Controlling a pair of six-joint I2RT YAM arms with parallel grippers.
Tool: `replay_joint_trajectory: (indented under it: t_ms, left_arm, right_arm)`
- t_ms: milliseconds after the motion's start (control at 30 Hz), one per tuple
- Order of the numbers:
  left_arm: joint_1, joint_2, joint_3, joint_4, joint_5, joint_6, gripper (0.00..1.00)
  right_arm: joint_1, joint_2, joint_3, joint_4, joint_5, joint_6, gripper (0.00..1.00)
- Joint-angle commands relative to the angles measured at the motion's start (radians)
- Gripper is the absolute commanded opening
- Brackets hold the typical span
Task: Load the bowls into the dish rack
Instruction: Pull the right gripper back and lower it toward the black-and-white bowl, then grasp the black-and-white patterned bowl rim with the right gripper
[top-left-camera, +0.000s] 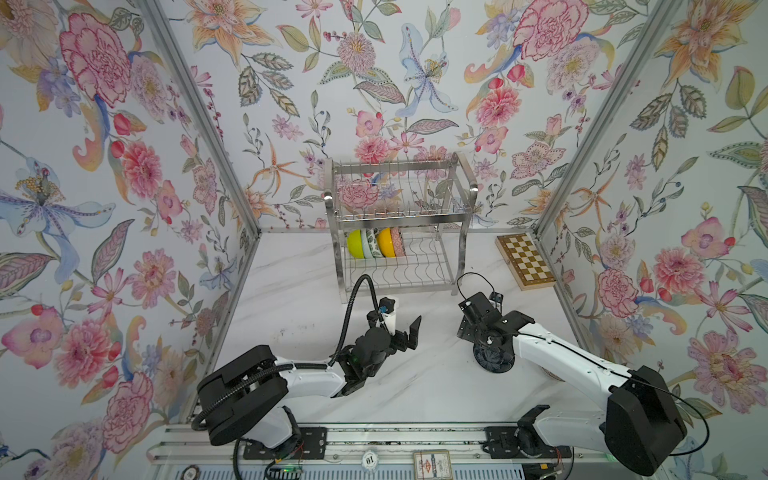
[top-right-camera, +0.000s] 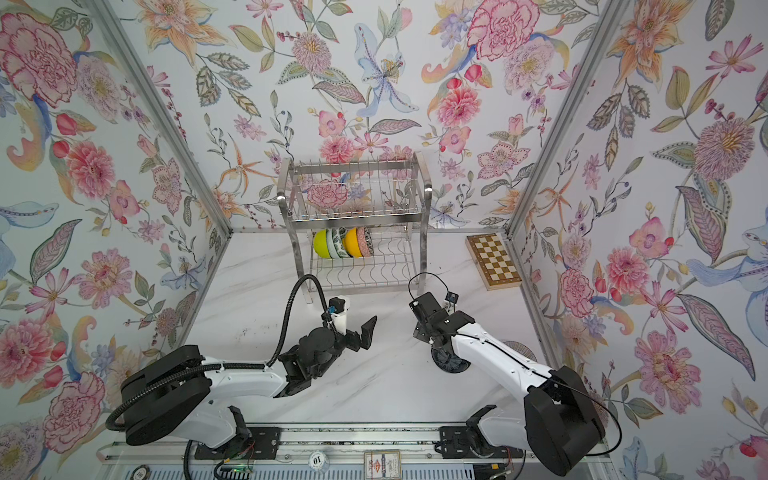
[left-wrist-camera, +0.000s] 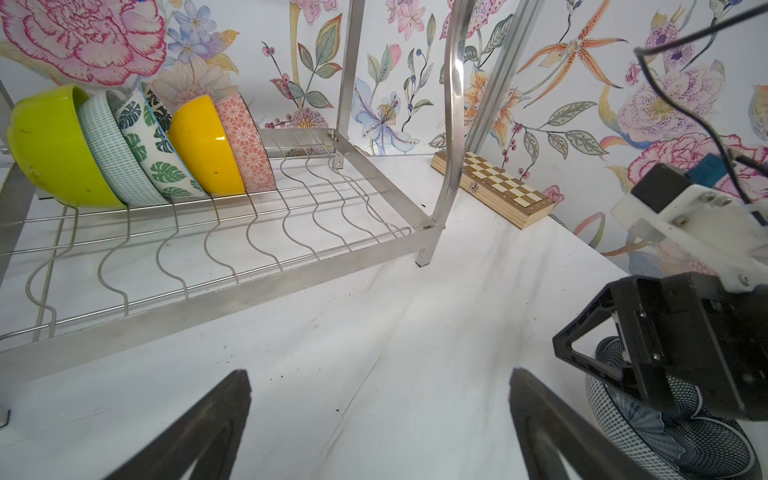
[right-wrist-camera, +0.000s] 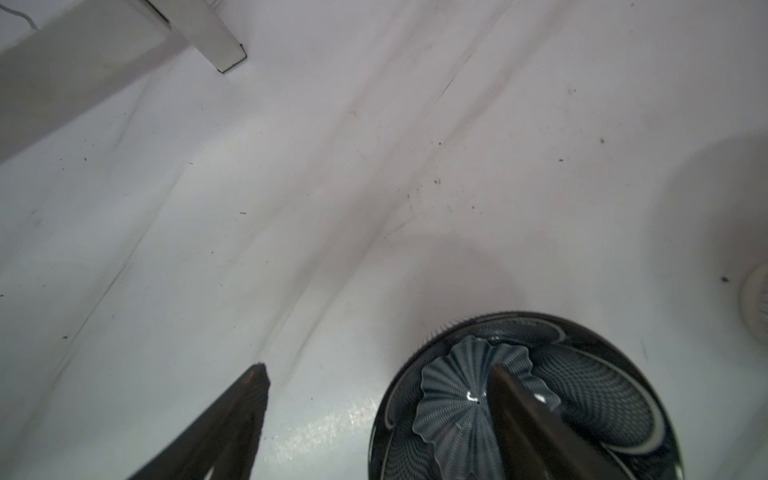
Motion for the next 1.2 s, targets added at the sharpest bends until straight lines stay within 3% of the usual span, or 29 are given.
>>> replay_joint_trajectory:
  t_ms: [0, 700, 933, 1167]
  left_arm:
    - [-0.014, 0.016, 0.016, 0.031, 0.017, -0.003, 0.99]
    - [-0.023, 0.008, 0.021, -0.004, 0.000, 0.002, 0.99]
    - [-0.024, 0.000, 0.026, -0.021, -0.009, -0.001, 0.99]
    - [-0.025, -0.059, 0.000, -0.038, -0.047, 0.030, 0.99]
  right_arm:
    - [0.005, 0.000, -0.036, 0.019, -0.008, 0.045, 0.76]
    - [-0.004, 0.070, -0.140, 0.125, -0.046, 0.051, 0.26]
    - [-0.010, 0.063, -0.080, 0.086, -0.008, -0.019, 0.01]
    - [-0.011, 0.083, 0.077, 0.040, 0.042, -0.116, 0.00]
